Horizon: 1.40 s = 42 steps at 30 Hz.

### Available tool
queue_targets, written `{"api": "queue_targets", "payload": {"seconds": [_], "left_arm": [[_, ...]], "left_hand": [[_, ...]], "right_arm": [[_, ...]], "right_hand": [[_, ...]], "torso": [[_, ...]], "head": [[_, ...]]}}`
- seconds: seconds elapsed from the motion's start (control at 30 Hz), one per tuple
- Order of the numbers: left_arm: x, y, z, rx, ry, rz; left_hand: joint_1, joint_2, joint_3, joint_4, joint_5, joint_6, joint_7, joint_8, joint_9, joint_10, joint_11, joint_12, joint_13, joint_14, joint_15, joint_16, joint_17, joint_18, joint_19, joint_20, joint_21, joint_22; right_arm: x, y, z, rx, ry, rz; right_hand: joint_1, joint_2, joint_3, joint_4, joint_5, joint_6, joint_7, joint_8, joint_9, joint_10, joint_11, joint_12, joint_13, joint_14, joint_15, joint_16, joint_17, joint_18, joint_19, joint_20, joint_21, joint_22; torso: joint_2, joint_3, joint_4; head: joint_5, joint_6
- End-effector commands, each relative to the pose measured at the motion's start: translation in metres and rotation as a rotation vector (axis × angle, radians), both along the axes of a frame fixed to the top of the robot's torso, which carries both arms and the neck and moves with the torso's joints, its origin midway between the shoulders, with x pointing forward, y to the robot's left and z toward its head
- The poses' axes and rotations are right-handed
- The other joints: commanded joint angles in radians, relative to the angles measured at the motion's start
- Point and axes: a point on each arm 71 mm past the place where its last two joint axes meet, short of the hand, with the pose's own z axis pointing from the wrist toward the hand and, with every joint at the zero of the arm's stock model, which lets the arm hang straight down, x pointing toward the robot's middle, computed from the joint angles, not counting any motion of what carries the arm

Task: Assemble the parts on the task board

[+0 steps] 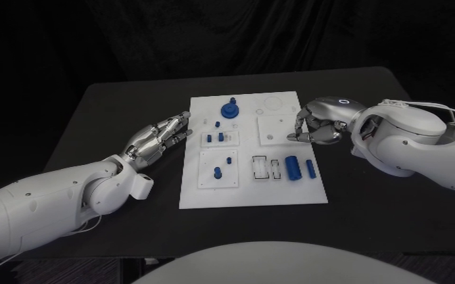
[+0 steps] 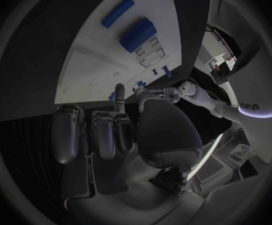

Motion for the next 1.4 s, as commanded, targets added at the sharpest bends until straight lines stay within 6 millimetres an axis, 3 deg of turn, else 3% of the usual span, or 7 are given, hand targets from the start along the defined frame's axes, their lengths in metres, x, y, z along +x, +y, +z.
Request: {"api": "queue_targets", "payload": {"seconds": [0.03, 0.3, 0.67, 0.77, 1.07, 1.2, 1.4], "left_arm": [[0.000, -0.001, 0.003, -0.025, -0.026, 0.010], [-0.001, -0.001, 0.002, -0.027, -0.022, 0.007], [-0.001, -0.001, 0.001, -0.028, -0.016, 0.003], [-0.001, -0.001, 0.001, -0.028, -0.014, 0.001], [-0.002, -0.001, 0.000, -0.028, -0.010, -0.002], [-0.002, -0.001, -0.001, -0.029, -0.005, -0.006], [-0.003, -0.001, -0.002, -0.030, 0.003, -0.011]], "left_hand": [[0.010, 0.002, 0.008, -0.001, 0.004, 0.006, 0.002, 0.004, 0.001, 0.004, 0.004, 0.007, 0.001, 0.000, -0.005, -0.002, 0.000, 0.007, -0.002, -0.003, 0.002, 0.000], [0.011, 0.002, 0.009, -0.001, 0.005, 0.006, 0.002, 0.004, 0.001, 0.005, 0.005, 0.007, 0.001, 0.000, -0.004, -0.001, 0.000, 0.007, -0.002, -0.002, 0.002, 0.000], [0.015, 0.002, 0.012, -0.003, 0.010, 0.003, 0.002, 0.004, 0.000, 0.004, 0.004, 0.008, 0.001, 0.002, 0.003, -0.001, 0.001, 0.006, -0.002, 0.002, 0.002, 0.000], [0.017, 0.002, 0.013, -0.003, 0.012, 0.004, 0.002, 0.004, 0.000, 0.004, 0.003, 0.008, 0.001, 0.003, 0.005, 0.000, 0.001, 0.006, -0.002, 0.003, 0.003, 0.000], [0.020, 0.002, 0.016, -0.005, 0.018, 0.002, 0.001, 0.004, 0.000, 0.004, 0.002, 0.008, 0.001, 0.003, 0.010, 0.000, 0.001, 0.004, -0.002, 0.005, 0.003, -0.001], [0.024, 0.002, 0.018, -0.006, 0.023, 0.001, 0.001, 0.004, 0.000, 0.003, 0.002, 0.008, 0.001, 0.003, 0.012, 0.000, 0.001, 0.003, -0.002, 0.007, 0.003, -0.001], [0.027, 0.003, 0.021, -0.007, 0.031, 0.001, 0.001, 0.005, 0.000, 0.003, 0.002, 0.008, 0.001, 0.003, 0.013, 0.000, 0.001, 0.003, -0.002, 0.007, 0.003, -0.001]], "right_arm": [[-0.003, -0.012, -0.011, -0.085, 0.090, -0.152], [-0.013, -0.011, -0.020, -0.108, 0.124, -0.199], [-0.024, -0.001, -0.033, -0.106, 0.134, -0.205], [-0.026, 0.001, -0.036, -0.112, 0.125, -0.202], [-0.030, 0.006, -0.047, -0.135, 0.135, -0.194], [-0.032, 0.009, -0.052, -0.141, 0.137, -0.186], [-0.032, 0.013, -0.058, -0.155, 0.145, -0.174]], "right_hand": [[-0.071, 0.008, -0.004, -0.002, -0.015, -0.004, -0.014, 0.050, 0.051, 0.104, -0.015, 0.002, 0.263, 0.086, -0.010, -0.001, 0.168, -0.013, 0.070, -0.012, 0.032, 0.229], [-0.154, 0.013, 0.001, -0.002, -0.058, -0.001, -0.027, 0.098, 0.112, 0.104, -0.025, 0.002, 0.263, 0.089, -0.023, 0.005, 0.180, -0.018, 0.076, -0.023, 0.058, 0.235], [-0.198, -0.046, 0.014, -0.001, -0.167, -0.028, -0.020, 0.075, 0.133, 0.104, -0.021, 0.002, 0.263, 0.088, -0.020, 0.003, 0.172, -0.019, 0.076, -0.024, 0.065, 0.236], [-0.206, -0.072, 0.015, 0.000, -0.170, -0.029, -0.019, 0.073, 0.137, 0.104, -0.020, 0.002, 0.263, 0.087, -0.019, 0.002, 0.167, -0.018, 0.074, -0.022, 0.062, 0.234], [-0.221, -0.088, 0.017, 0.001, -0.166, -0.026, -0.020, 0.073, 0.141, 0.104, -0.020, 0.002, 0.263, 0.085, -0.018, -0.003, 0.154, -0.015, 0.070, -0.021, 0.052, 0.231], [-0.249, -0.111, 0.022, 0.001, -0.115, -0.025, -0.018, 0.062, 0.143, 0.104, -0.019, 0.002, 0.263, 0.082, -0.016, -0.009, 0.140, -0.012, 0.065, -0.019, 0.042, 0.227], [-0.247, -0.118, 0.022, 0.001, -0.106, -0.024, -0.018, 0.059, 0.142, 0.104, -0.019, 0.002, 0.263, 0.081, -0.016, -0.011, 0.133, -0.011, 0.063, -0.019, 0.039, 0.226]], "torso": [[0.000, 0.0003, 0.0001], [0.000, 0.0004, 0.0001], [0.000, 0.0002, 0.0001], [0.000, 0.0002, 0.0001], [0.000, 0.0003, 0.0001], [0.000, 0.0003, 0.0001], [0.000, 0.0003, 0.0001]], "head": [[-0.037, 0.000], [-0.074, 0.000], [-0.073, 0.000], [-0.073, 0.000], [-0.067, 0.000], [-0.061, 0.000], [-0.059, 0.000]]}}
